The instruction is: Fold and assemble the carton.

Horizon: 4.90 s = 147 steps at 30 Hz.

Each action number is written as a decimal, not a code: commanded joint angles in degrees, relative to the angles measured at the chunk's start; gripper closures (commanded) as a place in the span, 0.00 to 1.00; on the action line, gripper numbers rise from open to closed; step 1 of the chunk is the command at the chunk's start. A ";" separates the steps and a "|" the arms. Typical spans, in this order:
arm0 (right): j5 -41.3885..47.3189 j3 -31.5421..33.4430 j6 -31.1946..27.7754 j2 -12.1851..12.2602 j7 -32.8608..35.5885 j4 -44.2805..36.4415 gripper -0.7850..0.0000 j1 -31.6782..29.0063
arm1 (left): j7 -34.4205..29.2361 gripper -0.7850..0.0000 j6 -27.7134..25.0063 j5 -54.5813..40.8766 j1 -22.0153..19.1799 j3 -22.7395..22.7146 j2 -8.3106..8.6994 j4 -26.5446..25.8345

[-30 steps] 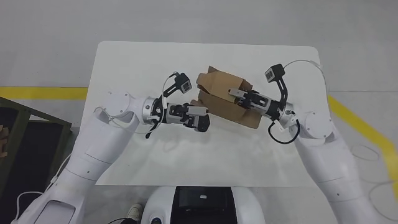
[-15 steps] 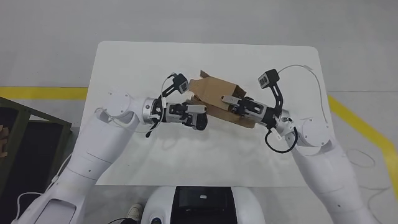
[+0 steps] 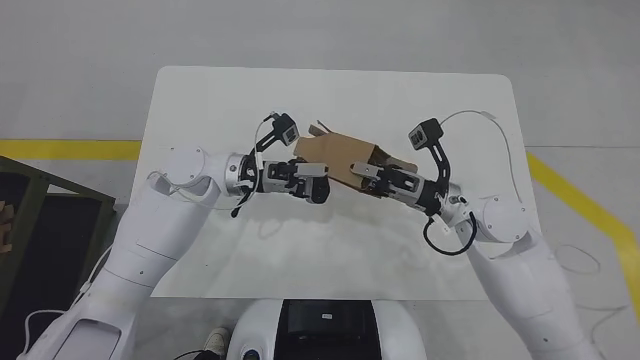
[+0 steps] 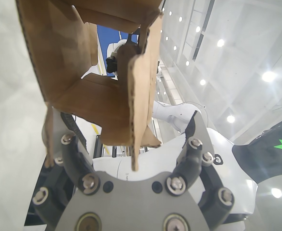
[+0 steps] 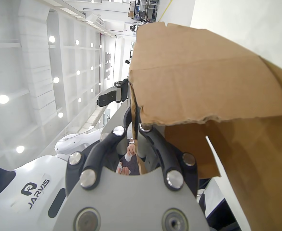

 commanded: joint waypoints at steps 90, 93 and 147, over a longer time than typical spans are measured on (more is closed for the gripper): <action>7.80 1.50 -5.51 1.88 24.90 16.98 1.00 6.83 | 2.36 0.00 1.01 0.18 1.11 -3.27 0.74 -1.24; 8.04 1.26 -5.54 1.86 24.70 16.51 1.00 6.79 | 2.29 0.00 1.22 0.04 1.42 -3.29 0.76 -1.35; 5.24 -4.16 -5.10 1.51 22.01 14.96 1.00 7.04 | -1.80 0.00 -0.84 -2.40 -5.18 3.72 -2.14 0.17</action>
